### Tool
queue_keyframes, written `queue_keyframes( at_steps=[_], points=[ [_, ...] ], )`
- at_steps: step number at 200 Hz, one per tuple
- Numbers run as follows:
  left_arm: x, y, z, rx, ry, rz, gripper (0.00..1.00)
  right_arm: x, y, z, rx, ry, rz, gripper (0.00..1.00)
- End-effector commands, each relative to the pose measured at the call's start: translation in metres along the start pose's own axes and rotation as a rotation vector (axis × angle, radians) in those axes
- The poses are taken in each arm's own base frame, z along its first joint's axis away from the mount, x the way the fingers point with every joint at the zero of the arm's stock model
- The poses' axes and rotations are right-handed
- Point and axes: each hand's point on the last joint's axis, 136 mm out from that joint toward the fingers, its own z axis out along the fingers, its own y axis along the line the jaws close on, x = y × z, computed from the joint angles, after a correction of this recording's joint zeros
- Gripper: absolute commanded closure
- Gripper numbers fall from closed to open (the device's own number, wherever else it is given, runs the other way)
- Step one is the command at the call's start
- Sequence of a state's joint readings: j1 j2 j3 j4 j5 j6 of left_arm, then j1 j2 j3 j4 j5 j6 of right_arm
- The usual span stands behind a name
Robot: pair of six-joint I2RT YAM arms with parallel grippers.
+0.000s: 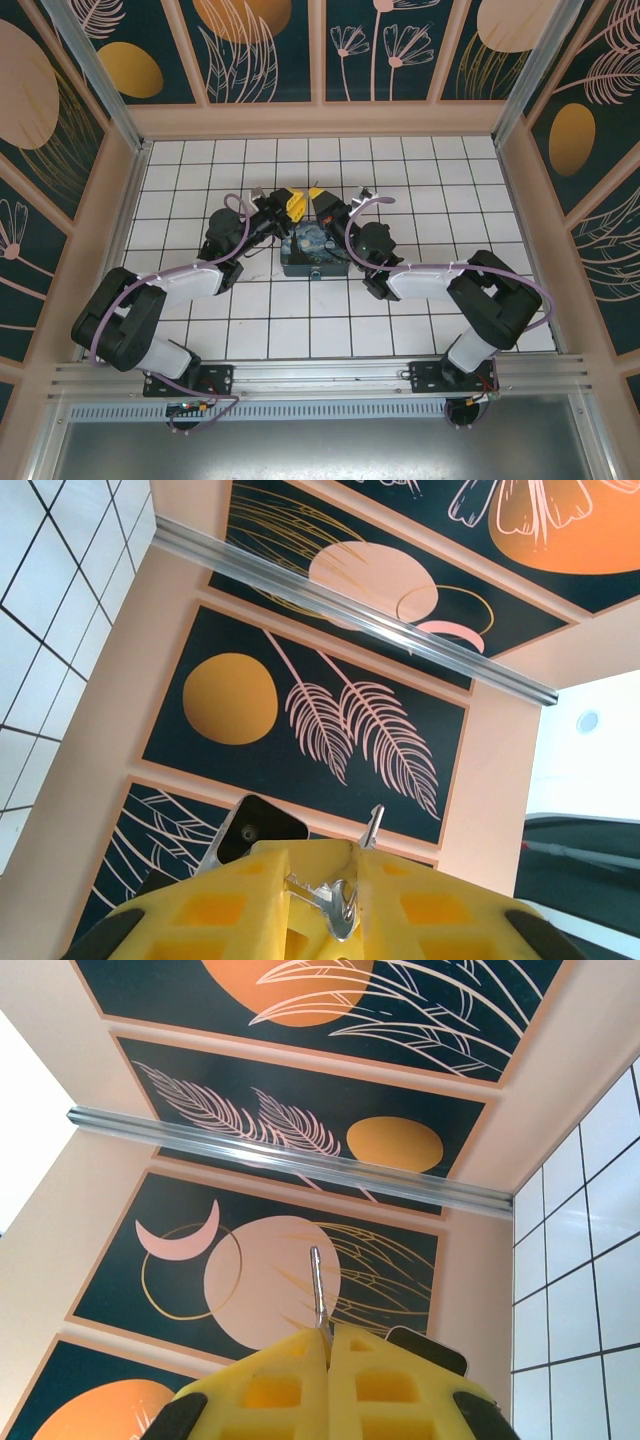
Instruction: Unlock a padlock with a key
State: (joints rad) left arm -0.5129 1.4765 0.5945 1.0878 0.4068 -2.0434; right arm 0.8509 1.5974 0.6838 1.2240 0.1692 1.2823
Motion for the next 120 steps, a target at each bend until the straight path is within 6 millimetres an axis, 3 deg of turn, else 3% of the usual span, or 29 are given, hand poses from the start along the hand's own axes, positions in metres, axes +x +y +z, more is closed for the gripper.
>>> queue_keyframes(
  at_steps=[1,49,98,120],
  points=[
    [0.002,-0.005,0.0,0.028,0.0,0.026,0.76,-0.002,0.006,-0.006,-0.018,-0.017,0.014,1.0],
    [0.001,-0.004,0.0,0.016,-0.007,0.034,0.82,-0.003,0.006,-0.006,-0.017,-0.02,0.016,1.0],
    [-0.002,0.002,0.002,-0.013,-0.018,0.066,1.0,-0.002,0.001,-0.008,0.004,-0.011,0.015,1.0],
    [-0.003,0.005,0.004,-0.044,-0.016,0.171,1.0,-0.008,-0.008,-0.024,0.059,-0.013,-0.004,0.64]
  ],
)
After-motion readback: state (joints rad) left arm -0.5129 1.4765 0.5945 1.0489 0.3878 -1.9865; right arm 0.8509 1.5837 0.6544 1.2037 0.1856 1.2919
